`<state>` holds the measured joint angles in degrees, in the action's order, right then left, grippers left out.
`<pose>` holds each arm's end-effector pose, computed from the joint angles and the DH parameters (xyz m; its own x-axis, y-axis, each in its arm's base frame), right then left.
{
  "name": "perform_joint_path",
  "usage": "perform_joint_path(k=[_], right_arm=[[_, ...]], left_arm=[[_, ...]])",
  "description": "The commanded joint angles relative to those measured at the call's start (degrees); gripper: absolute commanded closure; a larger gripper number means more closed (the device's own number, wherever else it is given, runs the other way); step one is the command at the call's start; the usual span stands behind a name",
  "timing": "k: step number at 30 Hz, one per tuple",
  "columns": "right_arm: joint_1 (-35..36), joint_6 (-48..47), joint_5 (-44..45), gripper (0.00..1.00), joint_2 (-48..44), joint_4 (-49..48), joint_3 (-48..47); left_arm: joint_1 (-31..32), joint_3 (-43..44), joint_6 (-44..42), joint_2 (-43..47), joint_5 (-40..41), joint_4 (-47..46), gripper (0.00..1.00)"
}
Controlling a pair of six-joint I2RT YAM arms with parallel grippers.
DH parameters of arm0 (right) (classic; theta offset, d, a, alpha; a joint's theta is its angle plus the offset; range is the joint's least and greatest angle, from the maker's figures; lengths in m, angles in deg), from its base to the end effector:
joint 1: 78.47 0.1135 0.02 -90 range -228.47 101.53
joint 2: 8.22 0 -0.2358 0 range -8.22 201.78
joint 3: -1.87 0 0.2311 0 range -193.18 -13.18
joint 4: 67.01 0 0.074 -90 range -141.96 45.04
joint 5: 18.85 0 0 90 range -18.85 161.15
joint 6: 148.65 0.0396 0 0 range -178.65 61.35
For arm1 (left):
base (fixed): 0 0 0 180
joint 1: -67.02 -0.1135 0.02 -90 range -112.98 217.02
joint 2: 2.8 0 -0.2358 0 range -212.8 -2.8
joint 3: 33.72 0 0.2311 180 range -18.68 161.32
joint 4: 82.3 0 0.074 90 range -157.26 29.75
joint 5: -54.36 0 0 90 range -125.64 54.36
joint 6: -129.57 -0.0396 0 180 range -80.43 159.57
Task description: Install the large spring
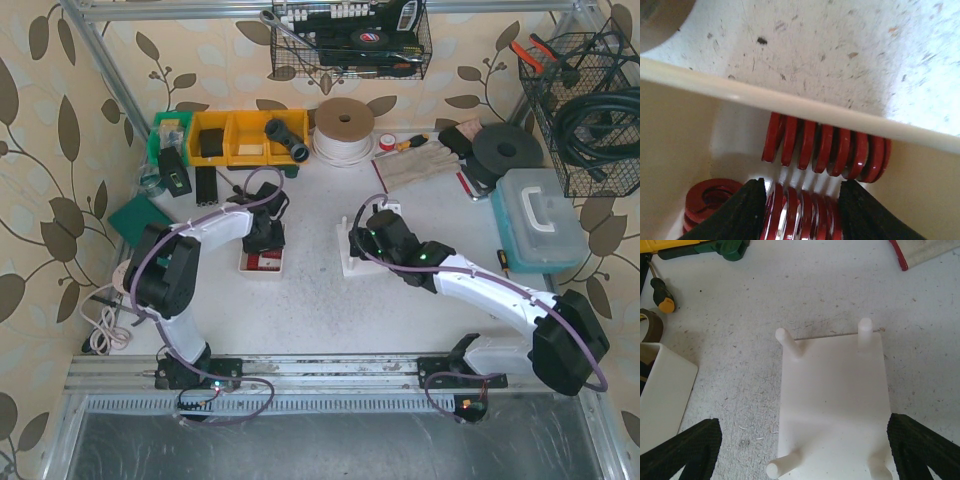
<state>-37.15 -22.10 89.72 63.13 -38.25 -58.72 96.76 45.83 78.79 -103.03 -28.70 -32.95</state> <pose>0.2018 0.1607 0.2228 -0.6468 0.1830 -0.7404 -0.0700 0.9524 0.2966 0.2774 -0.1530 0.1574 -0.9209 -0.1967 -0.3364 -0.1623 0.9784 -0.1280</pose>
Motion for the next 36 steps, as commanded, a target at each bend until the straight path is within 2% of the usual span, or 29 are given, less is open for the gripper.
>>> perform_joint_path(k=[1,5,9,13,21,27,31,33,36], right_arm=[[-0.31,-0.44,-0.22,0.11,0.54,-0.83,-1.83],[-0.4,-0.59,-0.39,0.11,0.76,-1.34,-1.86],[-0.35,-0.71,-0.59,0.11,0.93,-1.19,-1.97],[-0.41,-0.7,-0.66,0.11,0.65,-1.41,-1.75],[-0.38,-0.71,-0.73,0.11,0.9,-1.48,-1.75],[-0.42,-2.22,-3.46,0.11,1.58,-2.3,-2.12],[-0.39,-4.76,-10.39,0.11,6.44,0.15,-6.66],[-0.18,-7.87,-16.03,0.17,11.56,4.88,-11.98],[1.05,-15.5,-19.94,0.27,16.64,16.64,-25.02]], left_arm=[[0.6,2.41,-2.09,-2.79,2.29,2.84,0.57],[0.65,3.54,-3.56,-2.48,4.22,4.2,0.68],[0.6,3.71,-3.44,-1.18,4.28,5.38,0.72],[0.6,3.68,-2.33,0.74,2.89,5.51,0.71],[0.72,6.67,-1.06,3.9,1.74,9.28,0.62],[0.86,4.15,2.61,6.88,0.54,10.09,0.59],[0.87,2.96,5.14,10.9,0.8,11.54,0.59],[0.86,2.94,8.0,14.24,2.41,13.19,0.59],[0.17,3.29,9.58,22.8,5.81,17.07,0.59]])
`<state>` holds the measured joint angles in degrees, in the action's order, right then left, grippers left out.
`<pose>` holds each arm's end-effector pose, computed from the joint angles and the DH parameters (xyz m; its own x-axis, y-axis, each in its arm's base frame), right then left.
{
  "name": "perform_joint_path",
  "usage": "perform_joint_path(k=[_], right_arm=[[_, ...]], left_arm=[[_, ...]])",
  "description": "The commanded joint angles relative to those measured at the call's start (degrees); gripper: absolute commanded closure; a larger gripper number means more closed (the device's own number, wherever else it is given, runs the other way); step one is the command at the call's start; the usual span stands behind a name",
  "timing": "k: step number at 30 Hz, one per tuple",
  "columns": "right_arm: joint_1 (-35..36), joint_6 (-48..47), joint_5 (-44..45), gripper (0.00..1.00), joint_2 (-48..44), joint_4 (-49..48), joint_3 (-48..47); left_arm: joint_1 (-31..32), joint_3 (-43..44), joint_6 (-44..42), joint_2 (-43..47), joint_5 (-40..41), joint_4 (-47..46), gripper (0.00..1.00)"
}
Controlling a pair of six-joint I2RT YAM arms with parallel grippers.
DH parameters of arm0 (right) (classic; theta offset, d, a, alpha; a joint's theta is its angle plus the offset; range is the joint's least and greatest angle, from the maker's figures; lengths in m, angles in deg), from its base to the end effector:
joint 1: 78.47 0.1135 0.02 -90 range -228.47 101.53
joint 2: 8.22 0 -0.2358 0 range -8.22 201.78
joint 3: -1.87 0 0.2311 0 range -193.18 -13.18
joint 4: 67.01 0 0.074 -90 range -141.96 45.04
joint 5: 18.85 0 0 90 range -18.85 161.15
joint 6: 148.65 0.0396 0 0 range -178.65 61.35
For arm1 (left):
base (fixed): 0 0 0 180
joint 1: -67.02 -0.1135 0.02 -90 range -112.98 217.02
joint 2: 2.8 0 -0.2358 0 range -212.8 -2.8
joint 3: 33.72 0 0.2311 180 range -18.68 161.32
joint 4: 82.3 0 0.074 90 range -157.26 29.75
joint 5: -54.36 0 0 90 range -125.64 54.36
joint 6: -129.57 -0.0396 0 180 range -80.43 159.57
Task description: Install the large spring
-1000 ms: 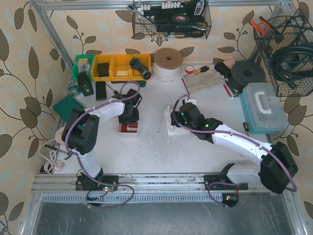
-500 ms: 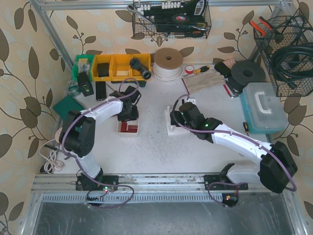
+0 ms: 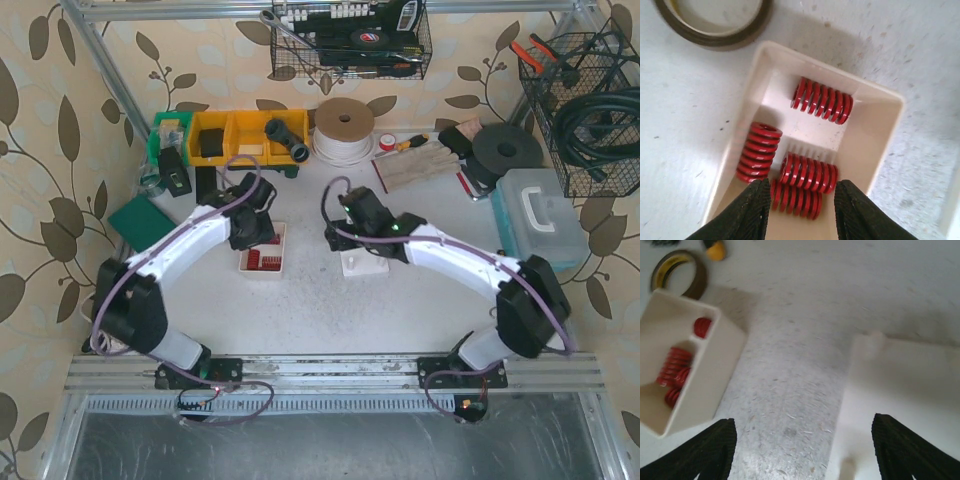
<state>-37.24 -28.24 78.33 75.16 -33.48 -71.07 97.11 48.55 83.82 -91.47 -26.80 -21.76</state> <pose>0.2301 0.1951 0.2272 -0.7471 0.0131 -0.6646 -0.2413 0.9263 0.2895 0.2527 -0.1394 0.2194 -0.8796 -0.2872 -0.3792 -0.2380 0.9559 -0.1720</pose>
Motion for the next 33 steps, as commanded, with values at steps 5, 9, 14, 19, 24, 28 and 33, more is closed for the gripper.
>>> perform_joint_path(k=[5,9,14,19,24,28,33], right_arm=[[1.73,-18.92,-14.23,0.31,10.19,26.64,-27.57],[4.65,-25.11,-16.26,0.33,14.73,29.17,-32.69],[8.32,-29.24,-16.27,0.34,22.17,29.26,-37.47],[10.63,-32.61,-13.48,0.38,32.61,34.94,-47.87],[11.24,-35.02,-12.21,0.45,39.98,38.74,-56.67],[11.24,-35.51,-11.2,0.46,41.14,38.26,-57.36],[11.23,-35.6,-10.26,0.46,41.41,37.96,-57.13]], left_arm=[[-7.0,-7.28,8.09,22.12,2.2,6.98,0.6],[-21.38,-15.63,5.59,23.0,-12.18,-1.21,0.6],[-27.23,-12.41,-1.9,14.33,-19.47,-4.55,0.62],[-29.68,-10.89,-4.83,8.57,-23.56,-8.13,0.65],[-30.17,-13.53,-4.45,2.62,-32.44,-17.88,0.71],[-30.09,-15.22,-3.88,0.79,-36.25,-23.22,0.71],[-28.62,-16.54,-2.79,0.06,-36.76,-24.94,0.71]])
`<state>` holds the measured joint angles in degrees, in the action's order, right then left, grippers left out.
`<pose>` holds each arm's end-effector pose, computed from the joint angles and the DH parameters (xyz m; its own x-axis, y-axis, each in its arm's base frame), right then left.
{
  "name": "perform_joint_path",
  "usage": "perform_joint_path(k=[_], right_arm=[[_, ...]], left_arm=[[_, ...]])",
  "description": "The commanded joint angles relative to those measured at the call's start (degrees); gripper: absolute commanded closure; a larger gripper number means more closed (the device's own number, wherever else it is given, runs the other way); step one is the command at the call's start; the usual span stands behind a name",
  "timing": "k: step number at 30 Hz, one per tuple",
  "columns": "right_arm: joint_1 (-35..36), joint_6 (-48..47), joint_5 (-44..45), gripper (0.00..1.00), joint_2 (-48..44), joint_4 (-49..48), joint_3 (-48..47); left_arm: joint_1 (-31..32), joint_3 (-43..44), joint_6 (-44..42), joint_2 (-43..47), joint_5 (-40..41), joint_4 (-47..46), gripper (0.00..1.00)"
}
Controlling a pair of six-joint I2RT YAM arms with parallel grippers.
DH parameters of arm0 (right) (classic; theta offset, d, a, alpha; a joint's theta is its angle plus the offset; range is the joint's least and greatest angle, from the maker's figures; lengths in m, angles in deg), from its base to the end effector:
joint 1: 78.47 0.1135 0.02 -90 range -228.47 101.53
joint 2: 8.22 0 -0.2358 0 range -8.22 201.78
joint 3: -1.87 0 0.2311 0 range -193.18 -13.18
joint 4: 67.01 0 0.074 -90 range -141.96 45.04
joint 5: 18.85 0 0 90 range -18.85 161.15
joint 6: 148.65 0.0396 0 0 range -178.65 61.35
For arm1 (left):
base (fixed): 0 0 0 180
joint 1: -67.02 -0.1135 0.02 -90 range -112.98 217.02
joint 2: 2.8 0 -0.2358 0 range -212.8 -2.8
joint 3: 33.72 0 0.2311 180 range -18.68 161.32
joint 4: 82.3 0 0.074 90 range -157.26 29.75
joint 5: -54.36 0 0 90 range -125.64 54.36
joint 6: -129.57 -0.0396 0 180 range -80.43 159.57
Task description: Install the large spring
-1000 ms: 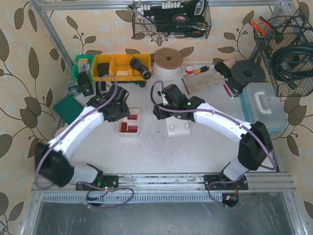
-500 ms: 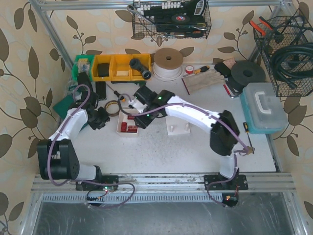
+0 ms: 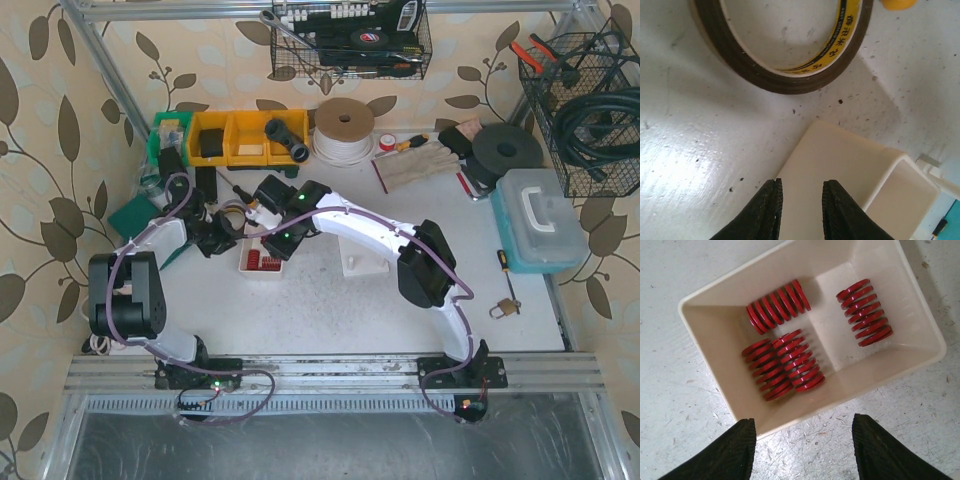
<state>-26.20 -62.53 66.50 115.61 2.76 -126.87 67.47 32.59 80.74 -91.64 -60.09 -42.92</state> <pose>0.2604 0.3418 0.2264 -0.4979 -0.7538 -0.4288 -0.8450 0.5329 0.0445 0.2804 -0.0186 0.1636 -0.7971 -0.5930 -0.1141 -0.4287 0.6886 -0.5848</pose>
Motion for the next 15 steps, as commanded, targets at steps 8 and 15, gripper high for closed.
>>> perform_joint_path(k=[8,15], right_arm=[[0.88,-2.48,5.14,0.48,1.9,2.42,-1.67],[0.99,-2.97,8.32,0.53,6.11,5.05,-6.53]], left_arm=[[6.25,-0.65,2.47,-0.68,-1.71,-5.56,0.71],[7.2,0.45,3.08,-0.83,-1.12,-5.4,0.71]])
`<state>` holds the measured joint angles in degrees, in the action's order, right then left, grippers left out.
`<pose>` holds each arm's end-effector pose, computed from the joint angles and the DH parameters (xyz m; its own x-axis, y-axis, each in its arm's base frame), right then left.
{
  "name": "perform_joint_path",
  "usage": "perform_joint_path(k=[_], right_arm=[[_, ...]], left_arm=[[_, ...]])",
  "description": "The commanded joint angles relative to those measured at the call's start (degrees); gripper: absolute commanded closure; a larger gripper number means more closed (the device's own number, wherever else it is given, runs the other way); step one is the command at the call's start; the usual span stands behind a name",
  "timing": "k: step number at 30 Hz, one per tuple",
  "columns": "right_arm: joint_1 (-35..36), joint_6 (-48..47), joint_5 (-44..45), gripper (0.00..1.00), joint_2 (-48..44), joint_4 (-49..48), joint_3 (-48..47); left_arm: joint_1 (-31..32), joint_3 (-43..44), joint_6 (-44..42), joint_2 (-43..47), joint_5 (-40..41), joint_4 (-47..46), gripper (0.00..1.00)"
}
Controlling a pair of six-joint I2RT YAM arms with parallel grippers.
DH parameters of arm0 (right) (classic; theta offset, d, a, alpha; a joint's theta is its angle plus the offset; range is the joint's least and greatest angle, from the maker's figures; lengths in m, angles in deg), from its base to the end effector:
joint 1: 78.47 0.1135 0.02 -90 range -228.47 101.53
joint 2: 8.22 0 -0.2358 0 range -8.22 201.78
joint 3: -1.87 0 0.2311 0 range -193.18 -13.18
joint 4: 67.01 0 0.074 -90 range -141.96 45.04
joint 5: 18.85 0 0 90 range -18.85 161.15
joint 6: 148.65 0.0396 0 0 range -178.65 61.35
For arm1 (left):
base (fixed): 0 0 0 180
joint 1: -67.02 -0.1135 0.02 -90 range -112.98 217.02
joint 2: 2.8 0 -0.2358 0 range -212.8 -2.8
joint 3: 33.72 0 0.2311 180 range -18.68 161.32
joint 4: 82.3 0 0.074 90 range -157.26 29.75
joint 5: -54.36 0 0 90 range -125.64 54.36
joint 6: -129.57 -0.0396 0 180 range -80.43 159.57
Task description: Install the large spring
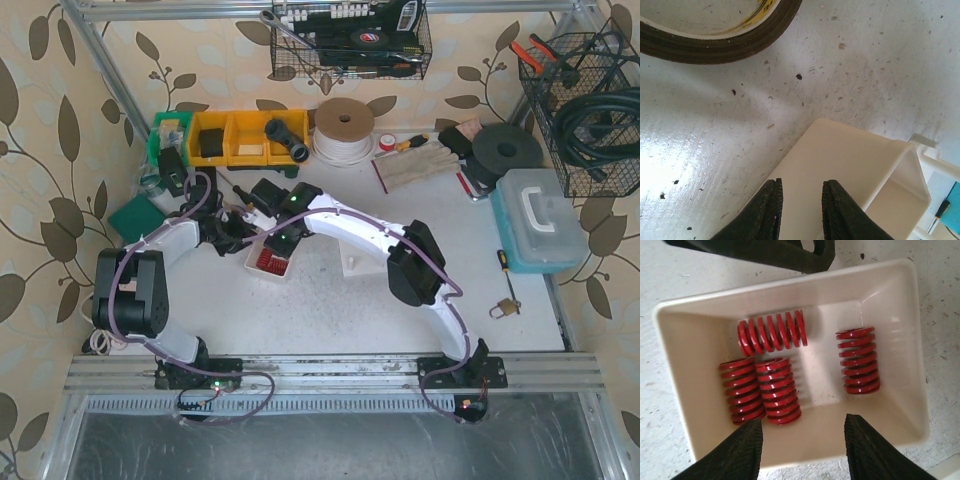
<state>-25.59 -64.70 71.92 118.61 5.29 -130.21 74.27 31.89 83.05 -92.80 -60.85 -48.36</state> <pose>0.2634 0.3472 0.2188 -0.4689 -0.7942 -0.3865 -0.8483 0.5268 -0.0534 0.2837 -0.0531 0.1604 -0.8438 -0.5202 -0.1315 -0.3371 0.7047 -0.6243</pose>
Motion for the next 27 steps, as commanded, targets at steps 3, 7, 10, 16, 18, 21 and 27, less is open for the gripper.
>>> perform_joint_path(k=[3,7,10,16,18,21,27], right_arm=[[0.39,0.19,3.98,0.53,5.14,2.69,-5.42],[0.41,0.04,3.28,0.52,7.87,3.05,-7.25],[0.4,-0.4,2.82,0.51,9.41,3.84,-8.05],[0.47,-1.1,1.08,0.49,10.63,4.78,-8.38],[0.67,-1.41,1.2,0.48,11.33,5.59,-8.8],[0.86,-1.62,1.34,0.47,12.1,6.0,-8.99],[1.88,-1.6,0.98,0.47,13.25,6.75,-10.08]], left_arm=[[0.29,1.96,-0.84,1.43,1.61,3.06,0.71],[-1.91,-0.7,-1.8,5.53,5.64,6.3,0.71],[-4.2,-5.49,-1.71,12.64,10.07,7.86,0.7],[-4.78,-13.57,0.89,27.87,16.11,7.47,0.7],[-4.89,-14.88,0.88,31.7,18.26,8.29,0.7],[-5.4,-16.14,2.75,32.52,18.58,8.55,0.72],[-5.99,-16.96,3.09,33.51,18.68,8.18,0.72]])
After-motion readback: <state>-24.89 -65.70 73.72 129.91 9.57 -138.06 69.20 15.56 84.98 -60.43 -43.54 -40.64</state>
